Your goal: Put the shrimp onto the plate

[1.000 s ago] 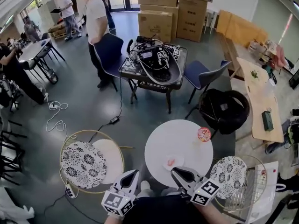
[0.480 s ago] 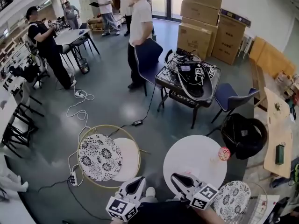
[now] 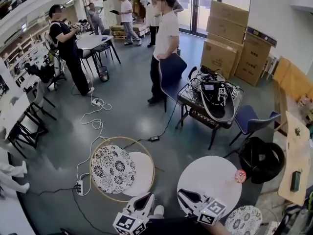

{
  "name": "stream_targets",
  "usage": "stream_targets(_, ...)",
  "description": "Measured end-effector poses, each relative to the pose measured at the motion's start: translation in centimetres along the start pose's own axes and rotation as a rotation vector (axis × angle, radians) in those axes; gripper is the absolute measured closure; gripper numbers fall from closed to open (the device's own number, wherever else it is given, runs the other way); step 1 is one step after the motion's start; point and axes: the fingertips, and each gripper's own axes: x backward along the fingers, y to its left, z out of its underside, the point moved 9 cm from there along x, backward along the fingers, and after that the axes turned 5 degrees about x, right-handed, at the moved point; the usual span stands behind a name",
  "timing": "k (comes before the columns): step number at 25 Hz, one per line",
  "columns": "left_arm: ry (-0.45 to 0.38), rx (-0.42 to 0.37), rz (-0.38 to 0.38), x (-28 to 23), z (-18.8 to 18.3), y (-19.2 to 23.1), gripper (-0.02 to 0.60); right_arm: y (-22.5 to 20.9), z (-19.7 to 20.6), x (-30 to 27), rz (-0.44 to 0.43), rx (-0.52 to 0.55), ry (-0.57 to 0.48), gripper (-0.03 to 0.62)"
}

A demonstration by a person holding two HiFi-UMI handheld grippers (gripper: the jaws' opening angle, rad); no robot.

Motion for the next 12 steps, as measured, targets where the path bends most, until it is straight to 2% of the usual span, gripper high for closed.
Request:
stream_targets(7, -0.017, 0.014, -0.026, 0.16, -0.04, 0.15, 0.577, 0.37, -0.29, -0.98, -0.046, 0.055, 0.032, 0.554)
stream_targets(12, -0.019, 0.014, -0.025, -0.02, 0.09, 0.29, 0.577, -0.1, -0.22, -0.91, -0.037, 0.047, 0.032, 0.554)
